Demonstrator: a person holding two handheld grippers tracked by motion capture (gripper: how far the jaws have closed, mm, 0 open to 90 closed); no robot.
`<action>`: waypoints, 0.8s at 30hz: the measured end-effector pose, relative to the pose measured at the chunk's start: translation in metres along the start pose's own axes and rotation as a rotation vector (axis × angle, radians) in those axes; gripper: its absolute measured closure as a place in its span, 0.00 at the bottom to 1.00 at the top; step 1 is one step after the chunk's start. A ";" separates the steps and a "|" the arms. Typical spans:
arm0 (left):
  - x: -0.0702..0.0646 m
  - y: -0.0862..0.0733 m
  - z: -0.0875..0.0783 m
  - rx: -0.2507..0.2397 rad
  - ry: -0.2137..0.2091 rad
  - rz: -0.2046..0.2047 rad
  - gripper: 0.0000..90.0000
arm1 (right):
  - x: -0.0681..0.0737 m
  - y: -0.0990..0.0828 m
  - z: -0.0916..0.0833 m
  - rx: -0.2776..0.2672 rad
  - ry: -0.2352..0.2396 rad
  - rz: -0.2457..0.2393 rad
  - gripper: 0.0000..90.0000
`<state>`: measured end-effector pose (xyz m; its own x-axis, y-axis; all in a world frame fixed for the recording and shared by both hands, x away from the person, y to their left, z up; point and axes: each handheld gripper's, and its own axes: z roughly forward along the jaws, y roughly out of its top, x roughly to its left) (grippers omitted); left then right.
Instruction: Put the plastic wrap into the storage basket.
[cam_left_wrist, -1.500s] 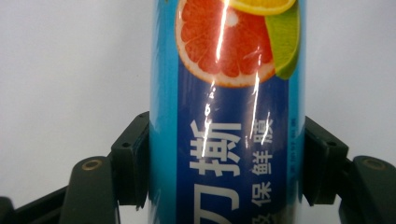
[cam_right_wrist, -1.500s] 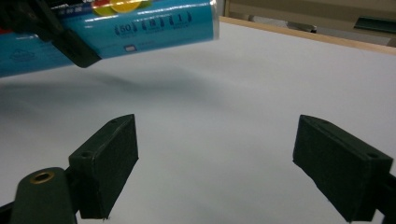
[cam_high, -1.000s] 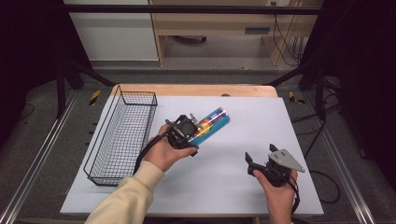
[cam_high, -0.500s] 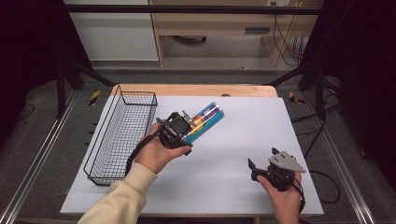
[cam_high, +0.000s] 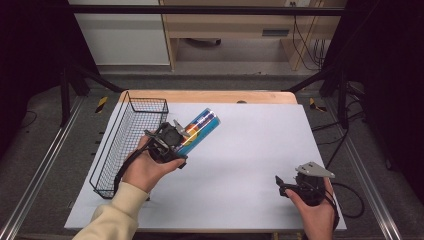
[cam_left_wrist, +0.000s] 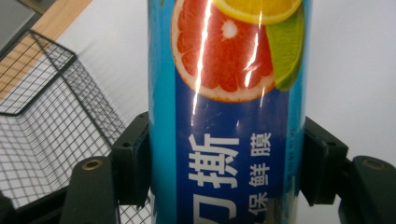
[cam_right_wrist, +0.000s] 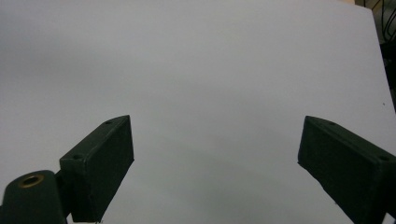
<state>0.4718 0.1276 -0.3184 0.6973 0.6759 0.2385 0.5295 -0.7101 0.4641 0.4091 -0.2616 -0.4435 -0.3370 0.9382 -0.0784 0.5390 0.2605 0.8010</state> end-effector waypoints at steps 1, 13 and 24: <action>0.003 -0.001 -0.001 -0.001 0.000 -0.008 0.36 | 0.000 0.000 0.000 0.007 0.002 0.000 0.12; 0.025 -0.017 -0.019 0.006 0.039 -0.065 0.36 | -0.005 -0.005 -0.001 0.026 -0.018 -0.003 0.13; 0.043 -0.035 -0.034 0.026 0.085 -0.127 0.36 | -0.006 -0.004 -0.001 0.018 -0.001 0.001 0.12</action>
<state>0.4668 0.1883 -0.2959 0.5809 0.7743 0.2510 0.6244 -0.6217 0.4729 0.4075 -0.2684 -0.4457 -0.3362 0.9385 -0.0782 0.5527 0.2638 0.7905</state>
